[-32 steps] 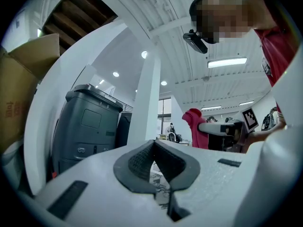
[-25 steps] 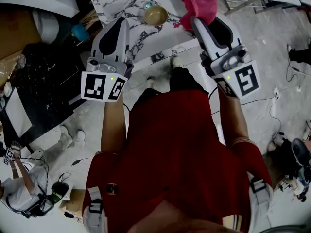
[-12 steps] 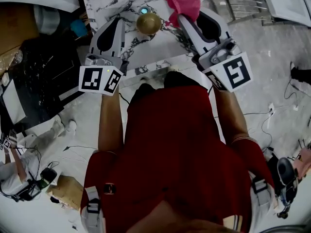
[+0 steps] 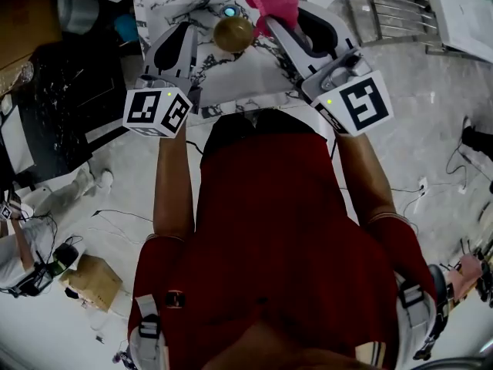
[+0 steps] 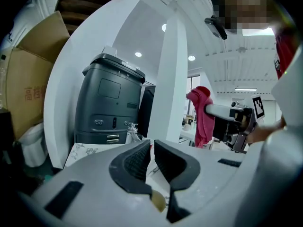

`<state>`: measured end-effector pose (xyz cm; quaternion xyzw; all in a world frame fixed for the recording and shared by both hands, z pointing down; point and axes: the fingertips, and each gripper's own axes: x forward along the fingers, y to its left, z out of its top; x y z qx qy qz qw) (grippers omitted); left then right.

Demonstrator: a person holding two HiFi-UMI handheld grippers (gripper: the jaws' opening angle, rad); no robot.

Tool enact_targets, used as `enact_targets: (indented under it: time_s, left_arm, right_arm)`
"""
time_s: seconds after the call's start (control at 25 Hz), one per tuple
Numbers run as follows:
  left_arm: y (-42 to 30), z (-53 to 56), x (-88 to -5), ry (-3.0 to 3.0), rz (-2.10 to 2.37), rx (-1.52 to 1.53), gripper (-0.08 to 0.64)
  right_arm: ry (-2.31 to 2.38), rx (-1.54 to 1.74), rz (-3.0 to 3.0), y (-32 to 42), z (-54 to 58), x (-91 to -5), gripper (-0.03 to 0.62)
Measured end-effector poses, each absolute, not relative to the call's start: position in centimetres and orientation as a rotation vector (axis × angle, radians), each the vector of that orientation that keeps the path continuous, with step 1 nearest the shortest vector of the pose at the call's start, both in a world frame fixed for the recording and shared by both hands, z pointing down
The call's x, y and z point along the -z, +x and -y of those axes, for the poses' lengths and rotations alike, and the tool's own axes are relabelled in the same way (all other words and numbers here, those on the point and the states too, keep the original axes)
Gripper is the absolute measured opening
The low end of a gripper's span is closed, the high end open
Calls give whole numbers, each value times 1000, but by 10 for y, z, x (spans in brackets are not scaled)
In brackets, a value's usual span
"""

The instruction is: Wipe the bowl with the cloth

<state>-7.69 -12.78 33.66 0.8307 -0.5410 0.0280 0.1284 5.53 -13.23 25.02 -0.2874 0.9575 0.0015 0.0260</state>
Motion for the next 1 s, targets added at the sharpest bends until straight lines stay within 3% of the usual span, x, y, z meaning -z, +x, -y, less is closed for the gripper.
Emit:
enact_targets:
  time_s: [1.0]
  left_arm:
    - [-93, 165, -479, 2082, 1301, -421, 106]
  right_arm:
    - [-1019, -8, -3211, 16, 165, -338, 83]
